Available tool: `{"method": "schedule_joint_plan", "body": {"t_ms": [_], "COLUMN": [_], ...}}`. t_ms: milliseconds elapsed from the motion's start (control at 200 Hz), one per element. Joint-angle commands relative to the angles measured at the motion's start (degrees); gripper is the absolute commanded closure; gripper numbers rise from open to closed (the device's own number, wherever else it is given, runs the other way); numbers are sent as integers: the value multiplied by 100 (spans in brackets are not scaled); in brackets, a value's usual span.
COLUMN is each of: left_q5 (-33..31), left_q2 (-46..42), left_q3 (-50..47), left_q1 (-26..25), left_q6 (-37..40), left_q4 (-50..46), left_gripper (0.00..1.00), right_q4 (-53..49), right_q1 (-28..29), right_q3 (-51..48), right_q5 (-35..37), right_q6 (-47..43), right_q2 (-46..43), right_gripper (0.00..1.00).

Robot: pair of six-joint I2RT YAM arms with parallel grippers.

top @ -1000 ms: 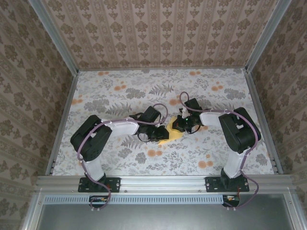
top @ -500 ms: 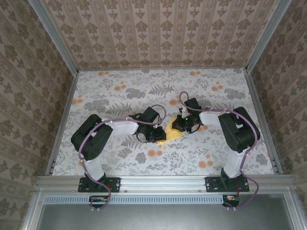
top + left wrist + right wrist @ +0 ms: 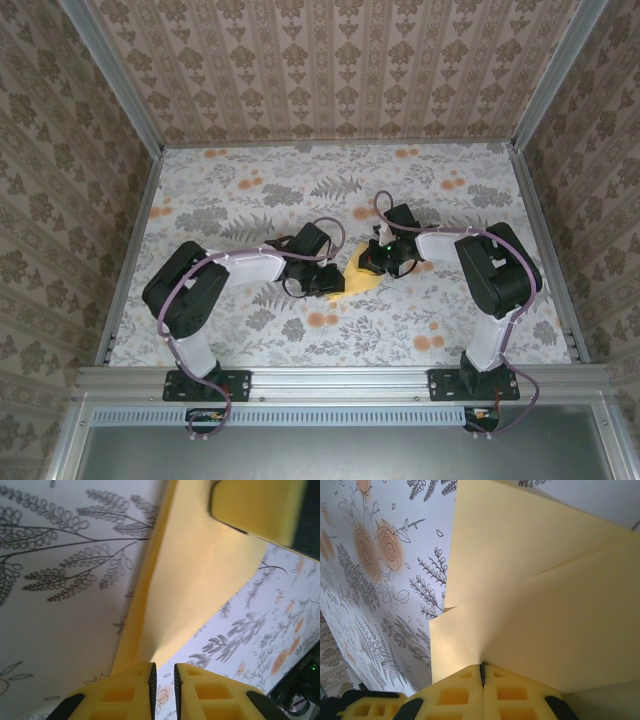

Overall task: Fold a paper plane with a square sheet of paper (pick it up from the middle)
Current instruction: Fourth fold the wing at the center of the table.

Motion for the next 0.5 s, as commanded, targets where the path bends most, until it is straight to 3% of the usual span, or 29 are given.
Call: {"method": "schedule_joint_plan", "body": {"t_ms": [0, 495], "left_q5": [-175, -571], "left_q2": [-303, -80], "left_q3": [-62, 150], "left_q1": [-138, -311], "left_q6": [276, 877], "left_q4": [-176, -546], "left_gripper": [79, 76], "right_q4": [-546, -578], "right_q1": [-22, -24], "right_q3": [-147, -57], "right_q5": [779, 730], "right_q6": [-68, -51], "right_q2": [463, 404], "right_gripper": [95, 95]}}
